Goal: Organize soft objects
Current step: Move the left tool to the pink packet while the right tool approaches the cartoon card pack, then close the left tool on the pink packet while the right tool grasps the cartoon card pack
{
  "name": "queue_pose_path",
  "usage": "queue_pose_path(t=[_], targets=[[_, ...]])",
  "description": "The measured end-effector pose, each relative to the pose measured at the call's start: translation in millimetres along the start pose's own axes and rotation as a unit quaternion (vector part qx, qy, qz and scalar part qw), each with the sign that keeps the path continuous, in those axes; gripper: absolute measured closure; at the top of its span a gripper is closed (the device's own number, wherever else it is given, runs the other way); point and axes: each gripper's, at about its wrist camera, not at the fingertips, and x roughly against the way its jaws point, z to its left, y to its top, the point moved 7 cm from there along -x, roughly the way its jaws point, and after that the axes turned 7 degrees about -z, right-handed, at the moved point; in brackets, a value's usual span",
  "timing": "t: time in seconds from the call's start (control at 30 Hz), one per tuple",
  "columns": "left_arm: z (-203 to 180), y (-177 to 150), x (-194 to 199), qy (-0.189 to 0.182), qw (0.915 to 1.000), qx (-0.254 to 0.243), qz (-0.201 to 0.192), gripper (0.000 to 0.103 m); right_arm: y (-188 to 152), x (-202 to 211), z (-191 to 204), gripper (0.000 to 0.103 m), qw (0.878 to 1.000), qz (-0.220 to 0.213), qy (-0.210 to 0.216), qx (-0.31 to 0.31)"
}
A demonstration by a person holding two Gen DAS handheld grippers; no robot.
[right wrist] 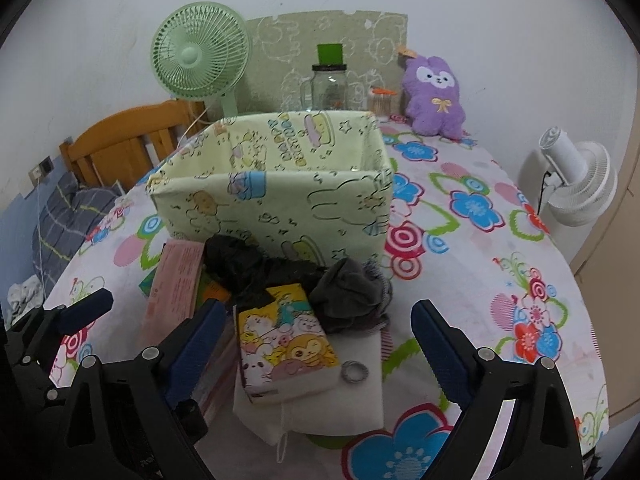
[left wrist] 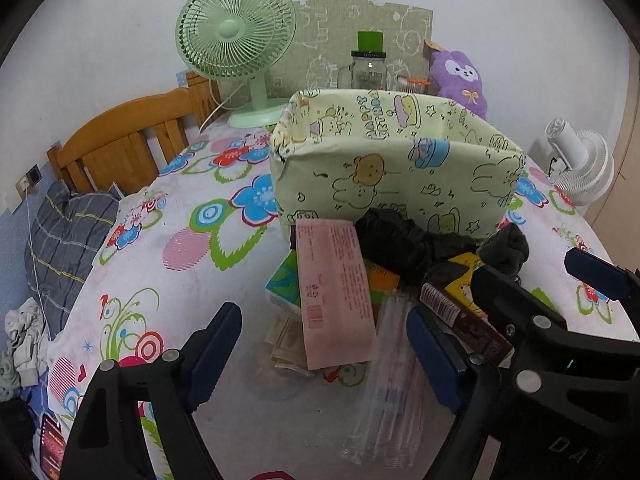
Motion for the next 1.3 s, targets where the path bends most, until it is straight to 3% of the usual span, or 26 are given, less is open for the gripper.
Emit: queue_pose_path(t=[0.57,0.73,0.83,1.13,1.3], targets=[[6.6,-6.0,-18.0,-0.003,0.9998,0.005,0.019,0.022,-10.6,-27.7,16.1,0.024,0.998,0.046,0.04,-0.016],[1.2,-5.9,-18.9,-0.015,0.9997,0.002,0.02,0.034,-11.2,-29.0,19.0,0.031,0.998,0.047,0.048,-0.016],[-3.6,-5.5,-17.8,-0.023,0.9995,0.002,0.022,0.048,-11.0,-28.6,20.0,0.035,0.997,0.046,0.052,-0.017],[-6.8,-3.9,-14.8,-0.024,0.9996,0.001,0.016,0.055,-8.9,-26.5,21.8,0.049,0.997,0.042,0.058,-0.016],[-4.8,-1.3,-10.8,-0.019,0.9998,0.002,0.009,0.067,-5.8,-22.5,25.6,0.053,0.997,0.034,0.064,-0.013]])
